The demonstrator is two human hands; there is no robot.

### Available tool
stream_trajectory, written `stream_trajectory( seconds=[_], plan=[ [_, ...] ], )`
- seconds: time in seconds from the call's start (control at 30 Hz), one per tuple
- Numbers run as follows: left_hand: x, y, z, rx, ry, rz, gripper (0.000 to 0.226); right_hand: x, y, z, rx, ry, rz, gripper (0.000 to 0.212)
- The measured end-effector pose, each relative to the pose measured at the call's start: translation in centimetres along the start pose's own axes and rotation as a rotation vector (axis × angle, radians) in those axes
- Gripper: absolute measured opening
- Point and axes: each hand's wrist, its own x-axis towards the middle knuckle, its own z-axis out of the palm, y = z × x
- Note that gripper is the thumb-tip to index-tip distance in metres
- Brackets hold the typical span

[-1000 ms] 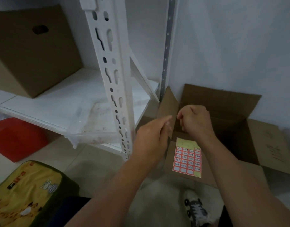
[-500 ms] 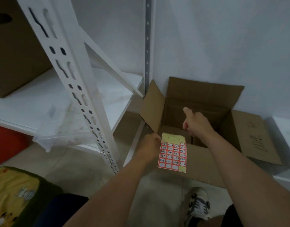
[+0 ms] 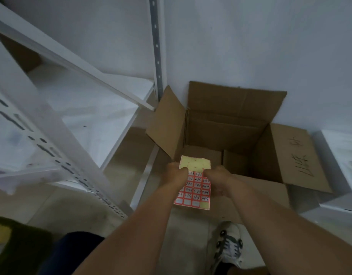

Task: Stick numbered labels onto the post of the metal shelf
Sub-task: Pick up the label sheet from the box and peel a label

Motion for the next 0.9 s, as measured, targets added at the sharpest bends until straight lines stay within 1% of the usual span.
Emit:
stream_trajectory(
  seconds=[0.07,0.13,0.2,0.27,0.37,0.43,0.5,0.6,0.7,0.77,0.83,0.9],
  plan=[
    [0.0,0.6,0.3,-0.023,0.061,-0.032,0.020,1.0,0.7,0.4,0.110,0.019,0.025,0.024],
    [0.0,0.9,0.6,-0.034,0.109,-0.072,0.021,1.7,1.1,0.8,0.162,0.064,0.030,0.029],
    [0.3,0.9,1.0,-0.044,0.129,-0.102,0.024,2.2,1.3,0.9,0.160,0.110,0.024,0.032],
    [0.4,0.8,1.3,-0.046,0.132,-0.125,0.020,2.1,1.2,1.0,0.166,0.145,0.025,0.032],
    [0.9,0.4,1.5,-0.066,0.141,-0.162,0.018,1.9,1.0,1.1,0.168,0.137,0.023,0.033],
    [1.2,0.2,1.8,-0.084,0.134,-0.180,0.020,1.8,0.8,1.2,0.158,0.135,0.026,0.035],
    [1.1,0.3,1.9,-0.088,0.127,-0.177,0.023,1.8,0.8,1.2,0.151,0.137,0.027,0.031],
    [1.1,0.4,1.9,-0.148,0.111,-0.155,0.008,2.1,0.7,0.9,0.181,0.127,0.036,0.024],
    [1.4,0.3,1.9,-0.286,0.020,-0.190,0.011,2.4,0.9,0.5,0.243,0.141,0.065,0.025],
    [1.6,0.1,1.8,-0.282,-0.023,-0.187,0.013,2.2,0.9,0.1,0.256,0.132,0.071,0.013],
    [1.5,0.3,1.6,-0.267,-0.031,-0.183,0.013,1.8,0.5,-0.2,0.253,0.165,0.059,0.012],
    [1.1,0.9,1.4,-0.294,-0.037,-0.144,0.011,1.0,-0.5,-0.6,0.250,0.257,0.021,0.015]
  ],
)
